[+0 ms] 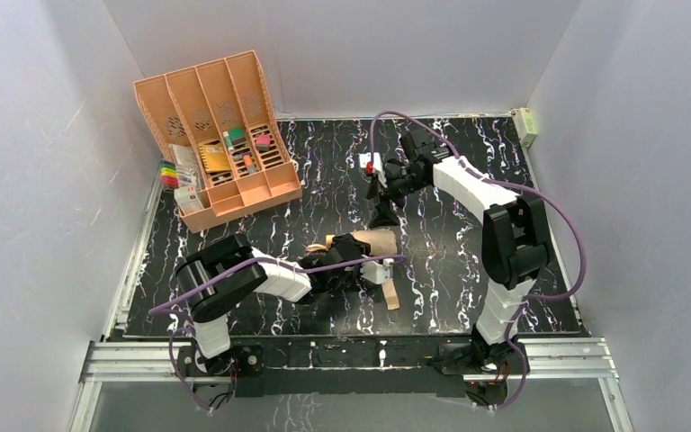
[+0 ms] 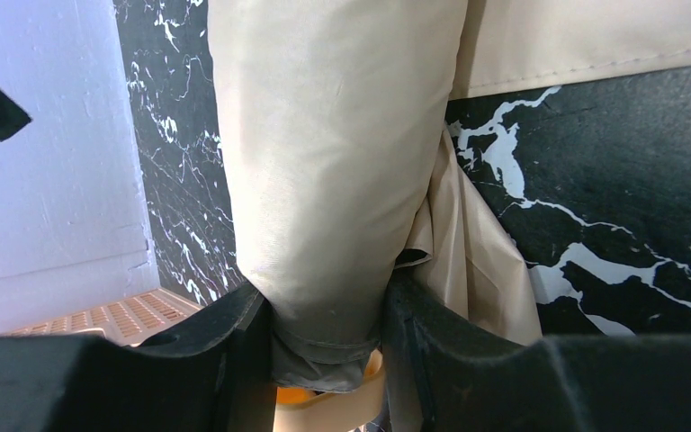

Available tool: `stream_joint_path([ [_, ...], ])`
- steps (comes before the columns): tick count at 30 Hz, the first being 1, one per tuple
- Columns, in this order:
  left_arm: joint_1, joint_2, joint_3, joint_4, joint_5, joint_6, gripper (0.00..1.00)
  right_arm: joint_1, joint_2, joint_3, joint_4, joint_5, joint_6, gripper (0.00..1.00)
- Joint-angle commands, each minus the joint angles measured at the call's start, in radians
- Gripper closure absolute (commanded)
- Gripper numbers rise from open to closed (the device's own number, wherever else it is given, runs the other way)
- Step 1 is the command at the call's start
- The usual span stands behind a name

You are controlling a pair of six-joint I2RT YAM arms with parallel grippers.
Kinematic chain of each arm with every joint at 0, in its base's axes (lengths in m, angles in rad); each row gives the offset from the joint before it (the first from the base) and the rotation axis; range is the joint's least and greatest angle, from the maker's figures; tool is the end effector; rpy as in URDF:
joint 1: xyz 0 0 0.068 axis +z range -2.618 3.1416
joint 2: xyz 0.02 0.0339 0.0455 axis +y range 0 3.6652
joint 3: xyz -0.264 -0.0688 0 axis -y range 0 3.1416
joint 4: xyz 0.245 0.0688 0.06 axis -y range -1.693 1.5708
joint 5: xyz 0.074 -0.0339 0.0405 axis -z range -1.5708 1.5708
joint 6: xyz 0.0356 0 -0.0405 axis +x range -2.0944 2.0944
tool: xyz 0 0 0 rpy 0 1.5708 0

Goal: Put away the umbrella

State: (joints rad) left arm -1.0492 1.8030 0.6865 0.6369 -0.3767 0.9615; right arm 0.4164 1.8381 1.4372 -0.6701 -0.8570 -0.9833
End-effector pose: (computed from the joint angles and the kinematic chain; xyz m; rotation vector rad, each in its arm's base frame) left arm 0.1794 -0.2858 0.1272 1.5776 1.2774 0.3303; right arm 0.3415 0.1805 0.2424 -1.6915 1.5913 0.8470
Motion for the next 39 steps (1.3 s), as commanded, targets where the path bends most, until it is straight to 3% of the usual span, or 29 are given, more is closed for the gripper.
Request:
stream_joint_path([
  [1,-0.014,0.068,-0.060,-0.224,0.133,-0.023,1.00,0.000,0.052,0.041,-0.128,0.007,-0.045,0.02],
  [12,-0.014,0.070,-0.058,-0.220,0.130,-0.020,1.00,0.028,0.119,-0.102,0.005,0.153,0.010,0.02],
  [17,-0.015,0.070,-0.058,-0.224,0.134,-0.022,1.00,0.030,0.133,-0.119,0.004,0.228,0.009,0.07],
  [21,-0.015,0.067,-0.064,-0.191,0.117,-0.032,1.00,0.029,0.153,-0.126,0.005,0.262,0.005,0.26],
  [26,-0.014,0.041,-0.082,-0.139,0.091,-0.040,1.00,0.031,0.164,-0.145,0.057,0.369,0.022,0.57],
  [27,-0.014,0.025,-0.084,-0.131,0.087,-0.046,0.97,0.031,0.164,-0.152,0.070,0.401,0.026,0.62],
  [32,-0.014,-0.092,-0.060,-0.181,0.117,-0.125,0.50,0.031,0.146,-0.208,0.142,0.489,0.025,0.76],
  [34,-0.014,-0.162,-0.025,-0.281,0.172,-0.212,0.42,0.031,0.131,-0.233,0.184,0.496,0.025,0.80],
  [39,-0.014,-0.376,-0.061,-0.331,0.263,-0.420,0.32,0.031,0.112,-0.274,0.236,0.489,0.006,0.99],
])
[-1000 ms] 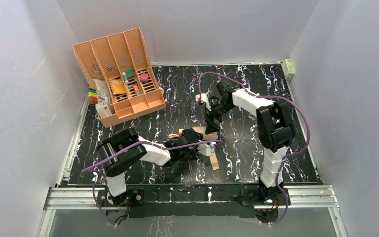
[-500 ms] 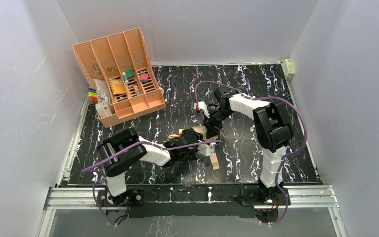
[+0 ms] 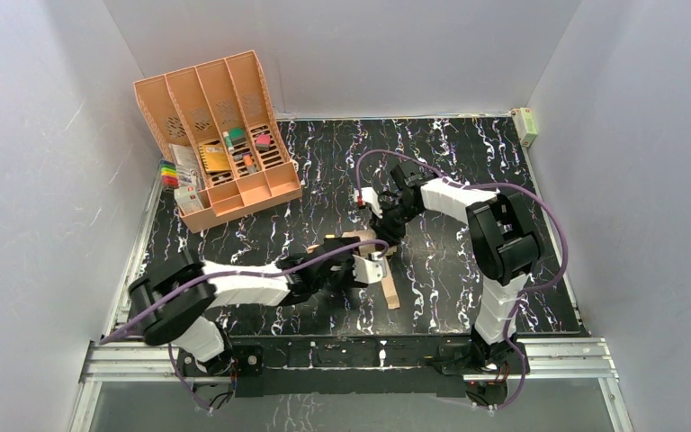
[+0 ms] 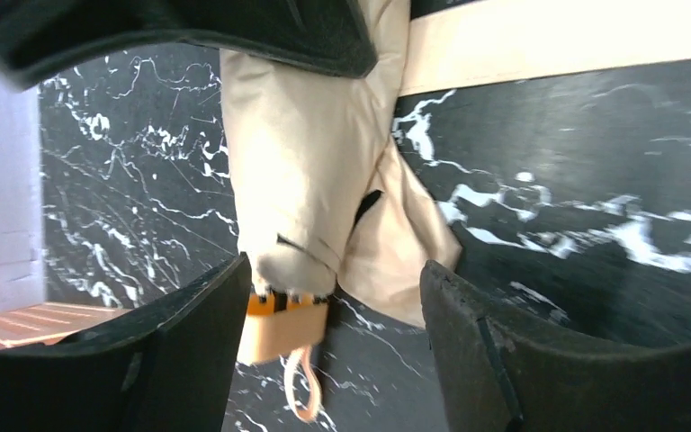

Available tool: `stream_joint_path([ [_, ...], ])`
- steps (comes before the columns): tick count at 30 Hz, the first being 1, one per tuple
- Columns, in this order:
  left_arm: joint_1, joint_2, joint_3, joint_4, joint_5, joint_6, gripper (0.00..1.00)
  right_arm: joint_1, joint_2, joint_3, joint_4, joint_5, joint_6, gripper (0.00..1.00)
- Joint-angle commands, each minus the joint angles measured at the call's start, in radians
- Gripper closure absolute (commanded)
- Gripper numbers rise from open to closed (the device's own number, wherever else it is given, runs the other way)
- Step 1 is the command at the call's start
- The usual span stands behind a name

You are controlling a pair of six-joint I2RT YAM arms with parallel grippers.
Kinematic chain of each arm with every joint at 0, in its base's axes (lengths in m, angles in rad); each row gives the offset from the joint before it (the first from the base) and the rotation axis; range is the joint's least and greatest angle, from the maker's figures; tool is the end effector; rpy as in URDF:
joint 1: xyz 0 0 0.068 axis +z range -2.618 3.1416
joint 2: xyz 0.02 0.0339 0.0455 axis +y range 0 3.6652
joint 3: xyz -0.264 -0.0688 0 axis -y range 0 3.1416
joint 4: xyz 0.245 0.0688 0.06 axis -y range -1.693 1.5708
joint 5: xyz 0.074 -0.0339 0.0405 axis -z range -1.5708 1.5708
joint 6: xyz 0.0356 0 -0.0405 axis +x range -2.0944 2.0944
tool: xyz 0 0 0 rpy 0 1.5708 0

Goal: Put away the umbrella

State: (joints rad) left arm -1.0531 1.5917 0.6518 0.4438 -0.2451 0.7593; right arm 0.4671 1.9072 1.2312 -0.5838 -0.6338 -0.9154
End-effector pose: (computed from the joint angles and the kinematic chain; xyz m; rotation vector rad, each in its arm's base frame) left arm 0.1629 -0.2685 0.1633 1.5180 1.3801 0.0709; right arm 0.3184 0.1842 0.1585 -1.7655 1.9235 0.7429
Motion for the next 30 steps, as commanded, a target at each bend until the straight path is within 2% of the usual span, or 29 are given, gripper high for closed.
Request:
stream_joint_path([
  [1,-0.010,-0.212,-0.038,-0.150,0.143,-0.258,0.31,-0.019,0.037,-0.081,0.161,0.266,-0.072,1.00],
  [3,-0.009,-0.304,-0.063,-0.178,0.136,-0.345,0.30,-0.019,0.014,-0.114,0.194,0.264,-0.086,1.00],
  [6,0.000,-0.444,-0.107,-0.190,0.051,-0.453,0.24,-0.013,-0.035,-0.185,0.273,0.280,-0.099,1.00],
  [9,0.019,-0.583,-0.138,-0.186,-0.018,-0.547,0.10,0.008,-0.101,-0.279,0.396,0.308,-0.121,1.00],
  [11,0.045,-0.643,-0.138,-0.195,-0.013,-0.599,0.02,0.026,-0.165,-0.373,0.490,0.340,-0.117,1.00],
  [14,0.135,-0.675,-0.109,-0.232,0.064,-0.684,0.02,0.082,-0.249,-0.502,0.647,0.386,-0.116,1.00],
  [18,0.291,-0.616,-0.030,-0.305,0.258,-0.744,0.02,0.157,-0.340,-0.666,0.836,0.450,-0.127,1.00],
  [24,0.333,-0.413,0.103,-0.370,0.522,-0.602,0.02,0.270,-0.354,-0.772,1.006,0.561,-0.128,1.00],
  [28,0.373,-0.229,0.211,-0.408,0.661,-0.528,0.02,0.298,-0.330,-0.824,1.121,0.591,-0.113,1.00],
  [30,0.401,-0.148,0.258,-0.412,0.746,-0.507,0.02,0.303,-0.328,-0.830,1.119,0.581,-0.106,1.00],
])
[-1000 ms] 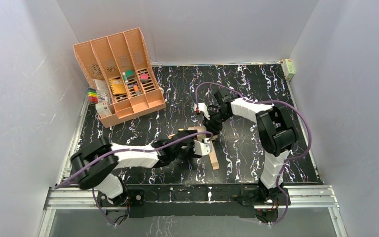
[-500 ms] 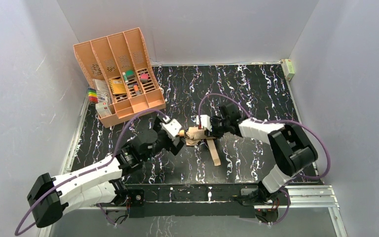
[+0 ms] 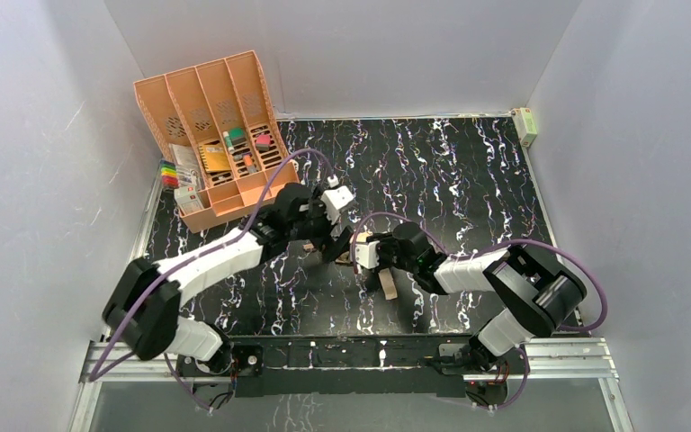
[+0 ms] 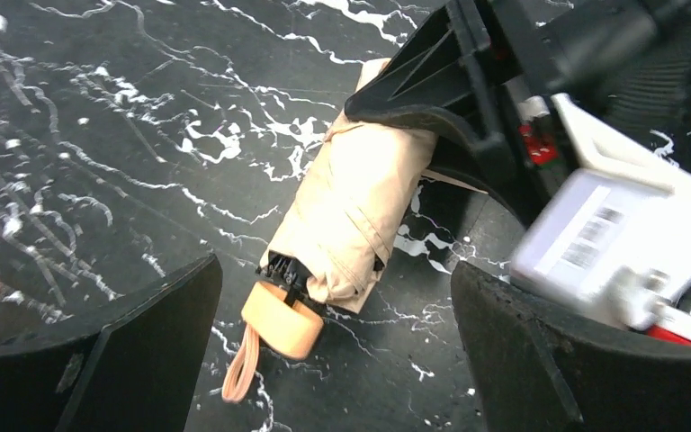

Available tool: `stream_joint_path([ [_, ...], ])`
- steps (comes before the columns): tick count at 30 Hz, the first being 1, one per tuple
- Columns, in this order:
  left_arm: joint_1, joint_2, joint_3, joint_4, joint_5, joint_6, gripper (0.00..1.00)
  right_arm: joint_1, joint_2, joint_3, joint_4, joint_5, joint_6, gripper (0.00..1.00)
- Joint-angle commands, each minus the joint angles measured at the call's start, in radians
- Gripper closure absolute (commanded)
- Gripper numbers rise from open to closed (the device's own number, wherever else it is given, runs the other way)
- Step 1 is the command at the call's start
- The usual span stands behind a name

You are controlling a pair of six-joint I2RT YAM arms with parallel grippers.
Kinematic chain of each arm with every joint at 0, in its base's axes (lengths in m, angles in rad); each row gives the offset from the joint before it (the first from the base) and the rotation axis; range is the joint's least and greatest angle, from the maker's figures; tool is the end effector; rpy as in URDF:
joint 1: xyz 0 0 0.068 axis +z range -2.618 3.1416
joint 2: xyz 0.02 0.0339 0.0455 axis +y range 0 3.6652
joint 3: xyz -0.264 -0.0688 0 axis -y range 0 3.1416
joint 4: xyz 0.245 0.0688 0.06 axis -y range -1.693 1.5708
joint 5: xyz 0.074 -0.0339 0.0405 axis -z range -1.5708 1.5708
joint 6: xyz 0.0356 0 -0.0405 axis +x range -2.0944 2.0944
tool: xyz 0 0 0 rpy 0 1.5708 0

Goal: Put away the umbrella

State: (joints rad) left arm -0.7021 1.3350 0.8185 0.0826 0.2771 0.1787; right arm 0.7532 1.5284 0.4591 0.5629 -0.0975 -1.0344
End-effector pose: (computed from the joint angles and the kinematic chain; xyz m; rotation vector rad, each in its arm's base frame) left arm 0.2222 -0.2007 0.2559 1.0299 1.7609 -0.6095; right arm 0.1982 0.1906 0.1382 -1.6543 1.2531 -0.0710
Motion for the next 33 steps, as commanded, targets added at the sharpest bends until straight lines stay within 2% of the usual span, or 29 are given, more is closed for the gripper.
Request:
stream_joint_path([
  [1,0.060,0.146,0.101,-0.037,0.251,0.076,0.02,0.022,0.049,-0.063,-0.018,0.047,0.018,1.00],
  [7,0.115,0.329,0.183,-0.061,0.401,0.126,0.02,0.034,0.031,-0.083,-0.006,0.044,0.003,1.00],
  [17,0.145,0.485,0.295,-0.131,0.505,0.165,0.03,0.041,0.023,-0.082,-0.016,0.026,0.008,1.00],
  [22,0.143,0.543,0.286,-0.156,0.615,0.153,0.14,0.041,0.018,-0.085,-0.008,0.031,0.013,1.00],
  [27,0.141,0.526,0.231,-0.148,0.596,0.153,0.17,0.041,0.019,-0.083,-0.012,0.028,0.016,1.00],
  [31,0.133,0.540,0.232,-0.152,0.554,0.142,0.30,0.041,0.011,-0.081,-0.006,0.025,0.030,1.00],
  [33,0.129,0.550,0.243,-0.174,0.537,0.148,0.40,0.040,0.005,-0.080,-0.008,0.025,0.033,1.00],
])
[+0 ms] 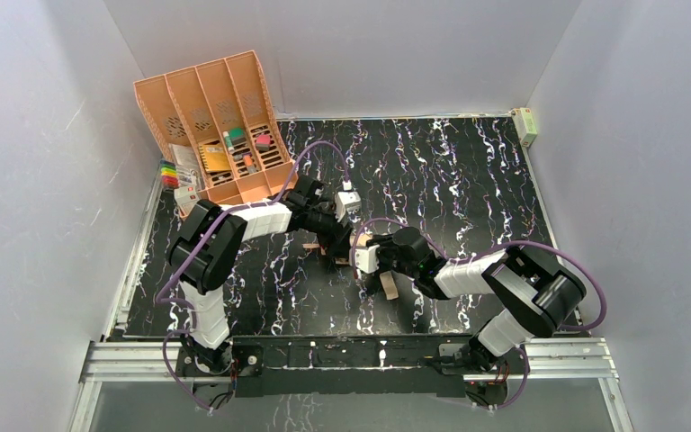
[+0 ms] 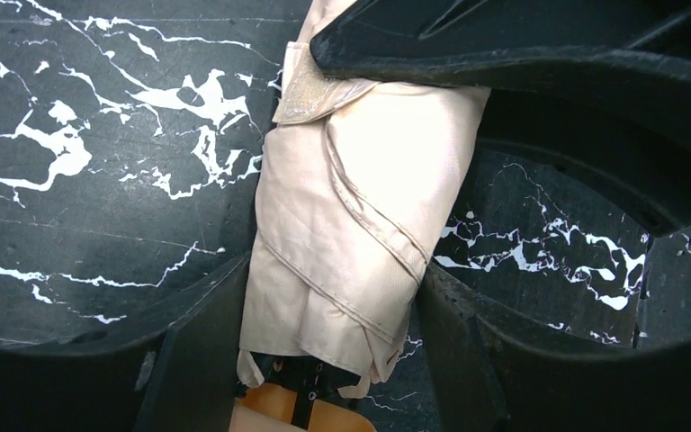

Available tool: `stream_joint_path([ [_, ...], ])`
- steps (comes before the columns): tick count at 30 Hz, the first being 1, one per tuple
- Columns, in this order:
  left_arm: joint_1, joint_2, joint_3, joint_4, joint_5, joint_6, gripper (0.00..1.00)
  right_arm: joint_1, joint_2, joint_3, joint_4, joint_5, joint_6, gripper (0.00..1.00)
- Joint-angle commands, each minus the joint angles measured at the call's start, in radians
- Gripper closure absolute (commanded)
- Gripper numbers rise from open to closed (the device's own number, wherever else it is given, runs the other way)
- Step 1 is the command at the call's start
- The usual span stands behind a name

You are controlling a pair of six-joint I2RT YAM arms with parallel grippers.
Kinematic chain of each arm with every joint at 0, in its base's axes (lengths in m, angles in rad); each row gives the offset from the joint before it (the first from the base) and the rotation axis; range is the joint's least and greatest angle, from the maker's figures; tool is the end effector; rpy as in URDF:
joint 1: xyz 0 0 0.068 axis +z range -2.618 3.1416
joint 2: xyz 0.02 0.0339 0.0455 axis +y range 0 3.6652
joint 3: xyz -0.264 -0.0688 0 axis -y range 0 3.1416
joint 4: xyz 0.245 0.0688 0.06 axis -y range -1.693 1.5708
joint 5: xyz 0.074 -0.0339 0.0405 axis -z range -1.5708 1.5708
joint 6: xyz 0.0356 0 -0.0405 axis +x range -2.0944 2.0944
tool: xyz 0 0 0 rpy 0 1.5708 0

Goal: Put away the umbrella

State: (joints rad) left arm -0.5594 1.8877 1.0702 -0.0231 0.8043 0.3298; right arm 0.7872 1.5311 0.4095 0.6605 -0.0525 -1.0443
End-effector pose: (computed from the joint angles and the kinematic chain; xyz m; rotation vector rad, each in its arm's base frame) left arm 0.3080 -0.2231 0.1532 1.3265 1.9151 -1.0723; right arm 0.1879 0.1912 0.1339 -1.6321 1.2121 -0.1086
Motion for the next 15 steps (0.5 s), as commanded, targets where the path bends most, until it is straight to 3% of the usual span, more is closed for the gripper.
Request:
stream_joint_path([
  [1,-0.015,0.002,-0.003,-0.081,0.004,0.000,0.46,0.007,0.001,-0.029,-0.106,-0.020,0.043,1.00],
  [6,-0.019,0.027,0.008,-0.105,-0.019,-0.012,0.77,0.007,-0.008,-0.012,-0.128,-0.026,0.044,1.00],
  [8,-0.019,0.036,0.013,-0.108,-0.037,-0.020,0.91,0.007,-0.021,-0.004,-0.142,-0.031,0.048,0.95],
  [10,-0.020,0.038,0.010,-0.109,-0.054,-0.020,1.00,0.007,-0.048,0.009,-0.167,-0.032,0.066,0.82],
  [13,-0.020,0.032,0.006,-0.108,-0.095,-0.031,1.00,0.007,-0.121,0.035,-0.204,-0.025,0.140,0.60],
  [14,-0.020,0.029,0.003,-0.108,-0.110,-0.035,1.00,0.007,-0.151,0.042,-0.213,-0.020,0.168,0.48],
  [15,-0.020,0.024,0.001,-0.104,-0.127,-0.041,1.00,0.007,-0.181,0.049,-0.222,-0.015,0.208,0.25],
])
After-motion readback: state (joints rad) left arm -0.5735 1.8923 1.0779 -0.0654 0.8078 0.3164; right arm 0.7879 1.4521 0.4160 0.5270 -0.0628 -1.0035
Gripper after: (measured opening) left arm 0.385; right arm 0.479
